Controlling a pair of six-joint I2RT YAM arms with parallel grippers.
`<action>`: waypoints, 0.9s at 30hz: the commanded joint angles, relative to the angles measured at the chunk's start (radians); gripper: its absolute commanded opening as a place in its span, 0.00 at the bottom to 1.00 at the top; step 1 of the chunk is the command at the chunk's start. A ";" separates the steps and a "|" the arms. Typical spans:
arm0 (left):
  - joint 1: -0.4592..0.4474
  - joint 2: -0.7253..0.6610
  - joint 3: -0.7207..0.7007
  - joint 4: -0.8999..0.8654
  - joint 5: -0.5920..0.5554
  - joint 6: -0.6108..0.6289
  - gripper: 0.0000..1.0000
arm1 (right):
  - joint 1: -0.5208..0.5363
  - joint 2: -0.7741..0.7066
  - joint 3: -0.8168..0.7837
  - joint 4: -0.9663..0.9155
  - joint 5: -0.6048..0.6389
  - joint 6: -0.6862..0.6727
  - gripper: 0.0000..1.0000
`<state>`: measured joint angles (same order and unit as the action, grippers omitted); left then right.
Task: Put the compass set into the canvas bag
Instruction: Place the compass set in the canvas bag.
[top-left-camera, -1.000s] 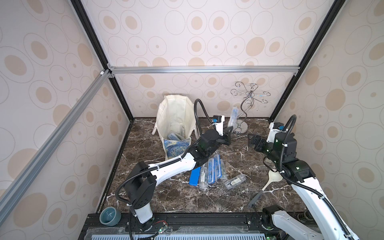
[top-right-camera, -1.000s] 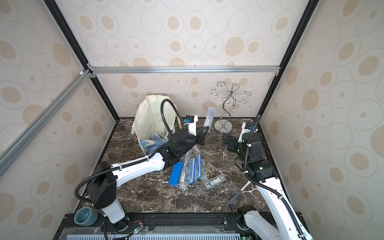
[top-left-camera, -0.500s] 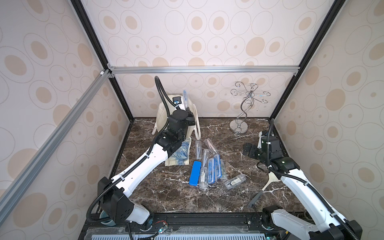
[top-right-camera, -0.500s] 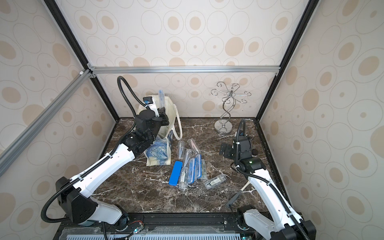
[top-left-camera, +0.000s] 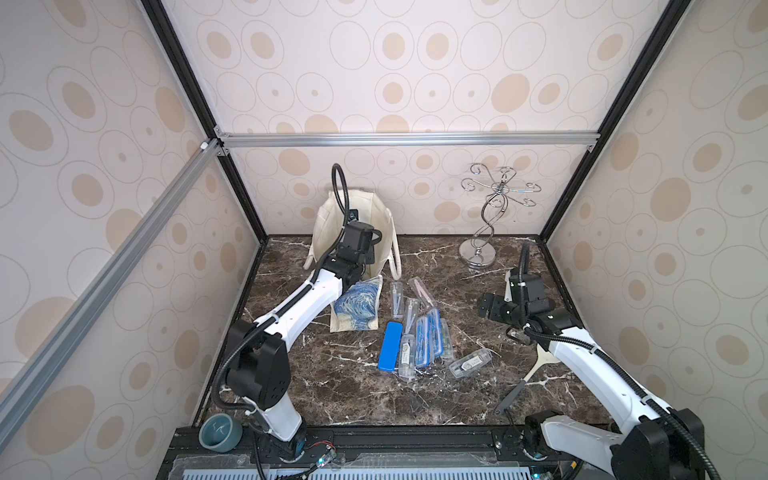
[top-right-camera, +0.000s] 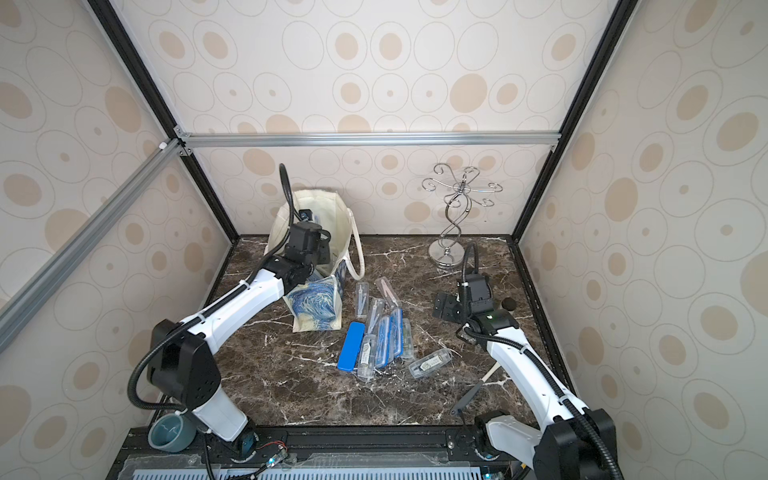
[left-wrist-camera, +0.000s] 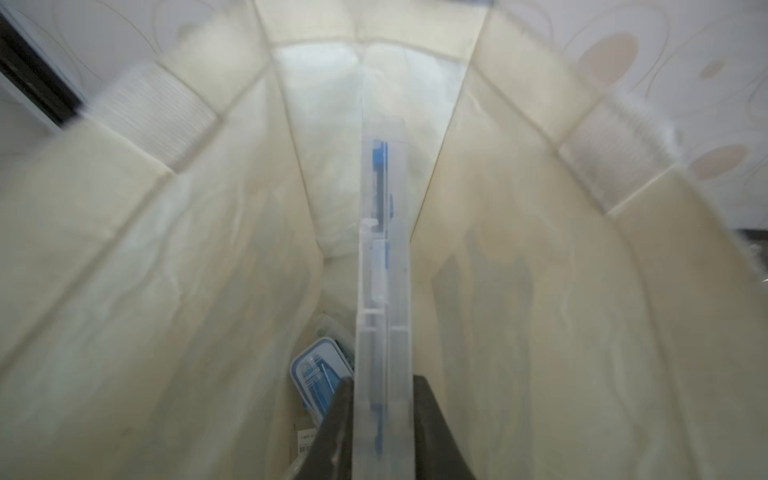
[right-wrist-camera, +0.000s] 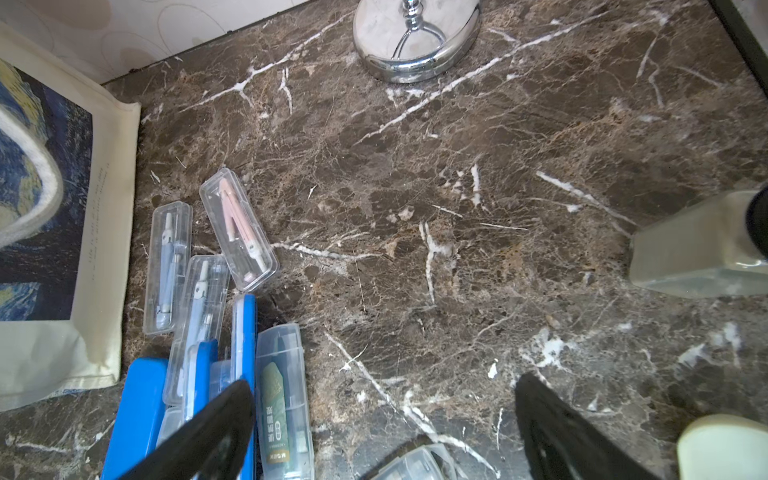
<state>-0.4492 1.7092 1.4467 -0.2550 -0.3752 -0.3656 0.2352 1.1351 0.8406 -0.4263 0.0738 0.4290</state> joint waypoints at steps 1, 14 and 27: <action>0.019 0.037 0.066 -0.070 0.030 0.016 0.21 | -0.004 0.010 -0.019 0.000 -0.009 0.006 1.00; 0.050 0.084 -0.004 -0.077 0.074 -0.015 0.30 | -0.004 0.039 -0.031 0.003 -0.025 0.010 1.00; 0.053 0.020 -0.052 0.006 0.142 0.002 0.65 | -0.004 0.074 -0.018 -0.015 -0.054 0.007 1.00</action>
<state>-0.4088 1.7767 1.3983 -0.2821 -0.2604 -0.3725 0.2352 1.1980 0.8200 -0.4259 0.0296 0.4294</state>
